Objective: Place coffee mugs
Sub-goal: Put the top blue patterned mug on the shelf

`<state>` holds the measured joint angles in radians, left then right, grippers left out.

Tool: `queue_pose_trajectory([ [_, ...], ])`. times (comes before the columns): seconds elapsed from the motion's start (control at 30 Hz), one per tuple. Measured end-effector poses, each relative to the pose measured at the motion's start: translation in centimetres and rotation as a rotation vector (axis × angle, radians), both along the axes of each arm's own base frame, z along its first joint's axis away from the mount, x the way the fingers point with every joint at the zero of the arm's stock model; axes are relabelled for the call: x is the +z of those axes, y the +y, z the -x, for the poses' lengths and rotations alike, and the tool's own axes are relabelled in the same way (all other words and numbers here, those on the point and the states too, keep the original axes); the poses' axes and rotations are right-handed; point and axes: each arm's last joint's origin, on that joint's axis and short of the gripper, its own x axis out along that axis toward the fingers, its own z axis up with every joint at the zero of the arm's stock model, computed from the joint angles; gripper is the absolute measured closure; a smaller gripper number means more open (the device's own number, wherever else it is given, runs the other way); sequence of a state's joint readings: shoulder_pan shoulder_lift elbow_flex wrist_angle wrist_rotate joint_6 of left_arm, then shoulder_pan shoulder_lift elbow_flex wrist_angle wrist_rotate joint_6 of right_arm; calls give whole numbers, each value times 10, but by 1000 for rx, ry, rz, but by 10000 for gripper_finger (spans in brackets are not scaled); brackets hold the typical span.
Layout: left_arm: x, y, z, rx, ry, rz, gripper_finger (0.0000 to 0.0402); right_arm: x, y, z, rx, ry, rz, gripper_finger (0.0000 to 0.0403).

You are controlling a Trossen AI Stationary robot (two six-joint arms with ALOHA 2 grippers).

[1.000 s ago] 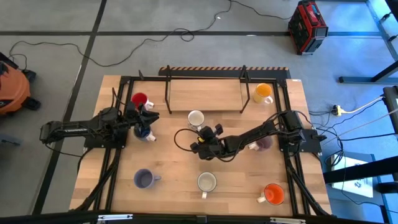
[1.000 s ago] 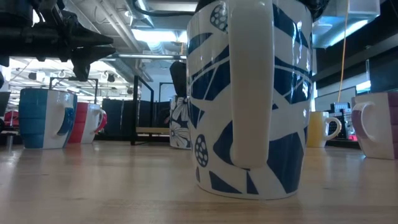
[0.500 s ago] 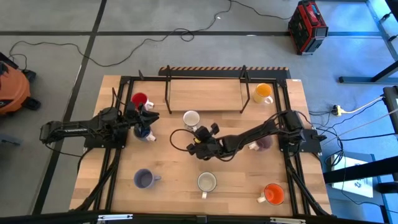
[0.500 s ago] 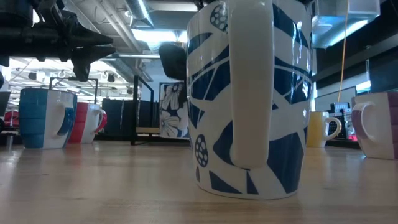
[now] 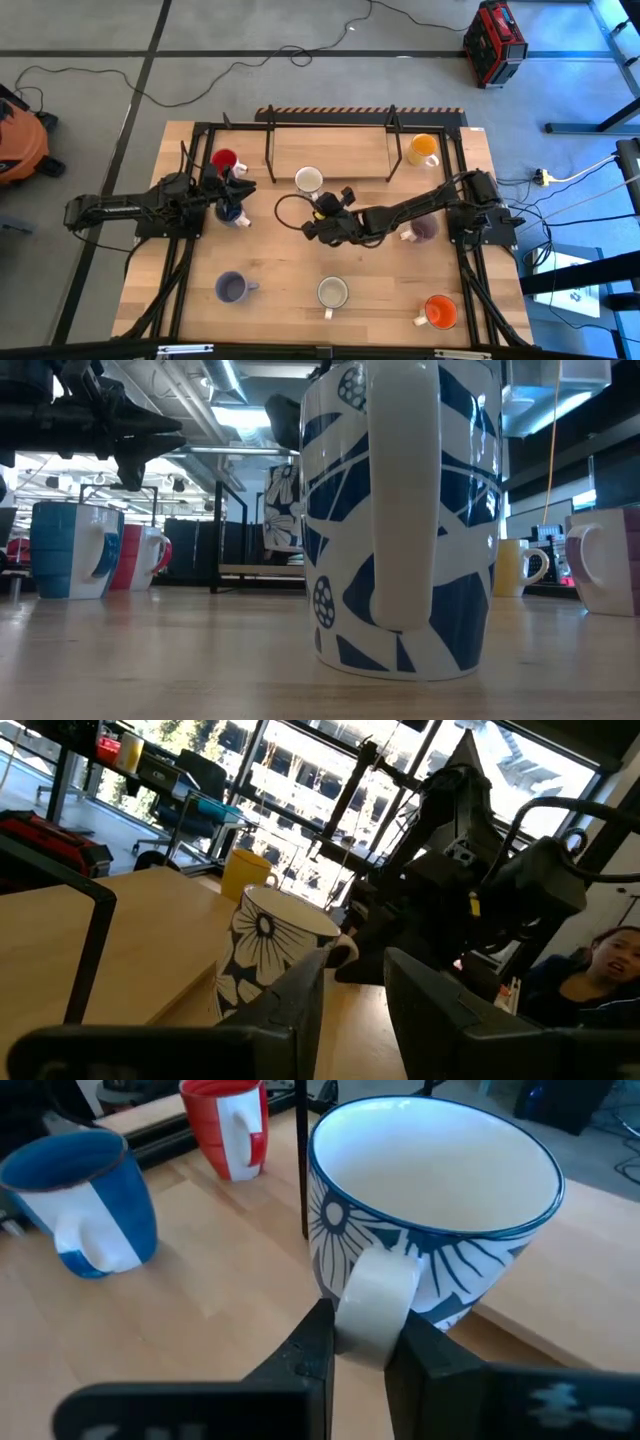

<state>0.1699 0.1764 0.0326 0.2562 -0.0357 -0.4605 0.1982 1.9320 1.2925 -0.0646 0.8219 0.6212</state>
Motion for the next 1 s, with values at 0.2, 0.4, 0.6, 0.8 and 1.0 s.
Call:
queue_pose_trajectory([
  [0.2,0,0,0,0,1,0,299,13,-10,-5,3,-11,20,365],
  [0.4,0,0,0,0,1,1,299,18,-25,-8,-21,-2,14,365],
  [0.6,0,0,0,0,2,1,299,21,-37,-10,-35,0,27,365],
  [0.8,0,0,0,0,1,1,299,21,-52,-11,-31,5,5,365],
  [1.0,0,0,0,7,1,1,299,31,-71,-16,-33,17,37,365],
])
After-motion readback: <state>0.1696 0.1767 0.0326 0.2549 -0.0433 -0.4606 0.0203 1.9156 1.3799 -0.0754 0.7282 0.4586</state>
